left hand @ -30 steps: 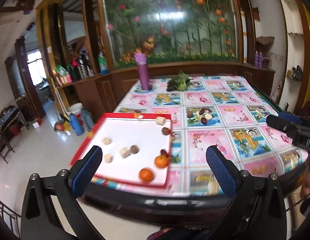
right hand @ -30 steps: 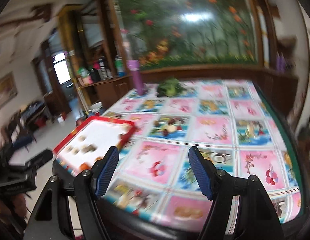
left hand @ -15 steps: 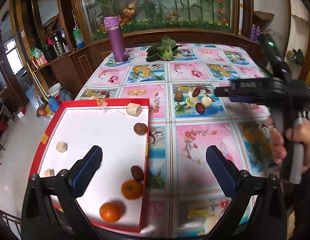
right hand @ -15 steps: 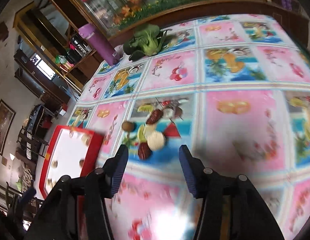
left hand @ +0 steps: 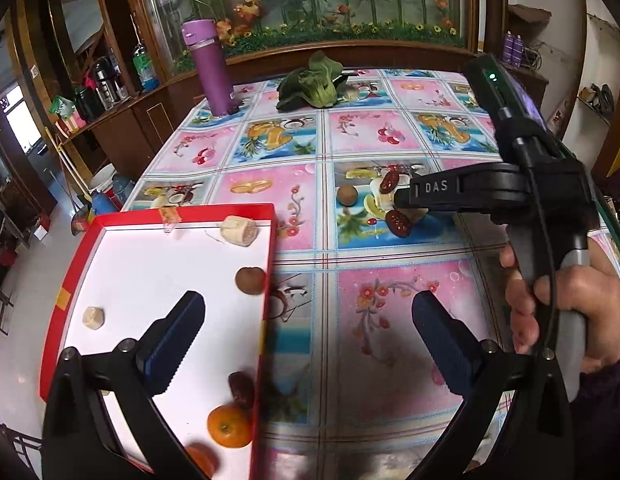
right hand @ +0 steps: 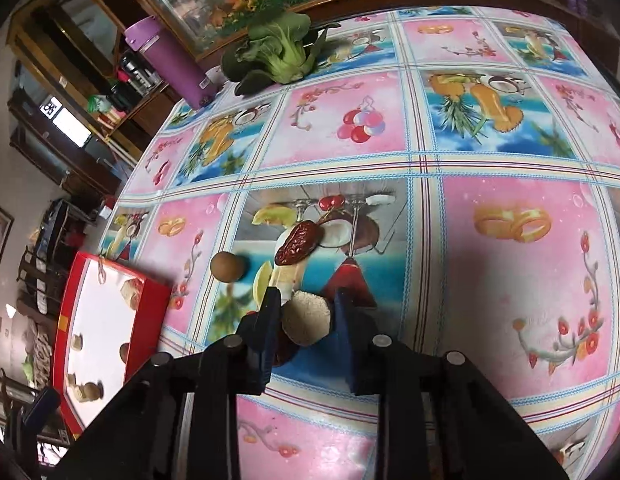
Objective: Organize fruits
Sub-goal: 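Grasp a tan cake with the right gripper while the left grasps a red date, then carry the cake and date over the tray and open both grippers, then move both tools back toward the remaining food pile, then grasp a red date with the right gripper while the left grasps a brown kiwi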
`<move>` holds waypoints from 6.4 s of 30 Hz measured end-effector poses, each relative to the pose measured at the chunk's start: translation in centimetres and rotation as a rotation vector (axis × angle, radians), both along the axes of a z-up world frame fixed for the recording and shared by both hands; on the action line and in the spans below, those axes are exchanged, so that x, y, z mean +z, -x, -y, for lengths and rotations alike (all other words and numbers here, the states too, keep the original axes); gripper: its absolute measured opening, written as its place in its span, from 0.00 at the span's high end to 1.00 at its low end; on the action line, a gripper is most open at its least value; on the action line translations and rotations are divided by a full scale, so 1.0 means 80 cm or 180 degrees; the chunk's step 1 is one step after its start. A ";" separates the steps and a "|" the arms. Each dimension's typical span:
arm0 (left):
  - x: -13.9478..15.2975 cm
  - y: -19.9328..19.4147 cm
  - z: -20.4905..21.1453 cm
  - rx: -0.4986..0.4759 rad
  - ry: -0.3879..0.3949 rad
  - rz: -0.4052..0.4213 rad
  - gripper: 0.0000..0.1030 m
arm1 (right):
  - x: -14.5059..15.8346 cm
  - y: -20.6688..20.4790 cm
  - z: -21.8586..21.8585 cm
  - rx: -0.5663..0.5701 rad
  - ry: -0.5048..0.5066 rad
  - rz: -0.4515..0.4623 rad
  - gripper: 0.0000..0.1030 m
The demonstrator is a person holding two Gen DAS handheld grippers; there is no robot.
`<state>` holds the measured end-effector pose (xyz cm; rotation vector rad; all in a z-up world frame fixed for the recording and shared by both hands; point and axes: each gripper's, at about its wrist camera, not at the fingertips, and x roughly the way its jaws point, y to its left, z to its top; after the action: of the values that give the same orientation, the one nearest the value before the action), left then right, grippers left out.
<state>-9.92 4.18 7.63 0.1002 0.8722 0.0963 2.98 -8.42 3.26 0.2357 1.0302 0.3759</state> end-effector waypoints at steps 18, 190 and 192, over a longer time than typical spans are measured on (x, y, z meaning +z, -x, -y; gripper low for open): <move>-0.071 -0.130 0.052 0.0043 0.0314 -0.0350 0.24 | 0.002 -0.012 0.074 -0.0315 -0.0057 -0.0151 0.75; -0.072 -0.188 0.009 -0.0137 0.0286 -0.0361 0.69 | 0.001 -0.008 0.040 -0.0218 0.0163 -0.0033 0.86; -0.072 -0.187 0.012 -0.0196 0.0336 -0.0361 0.77 | 0.001 -0.008 0.040 -0.0218 0.0169 -0.0030 0.86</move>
<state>5.04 3.24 1.84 0.0338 0.9848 -0.0134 3.63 -11.61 3.33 0.2247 1.0373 0.2855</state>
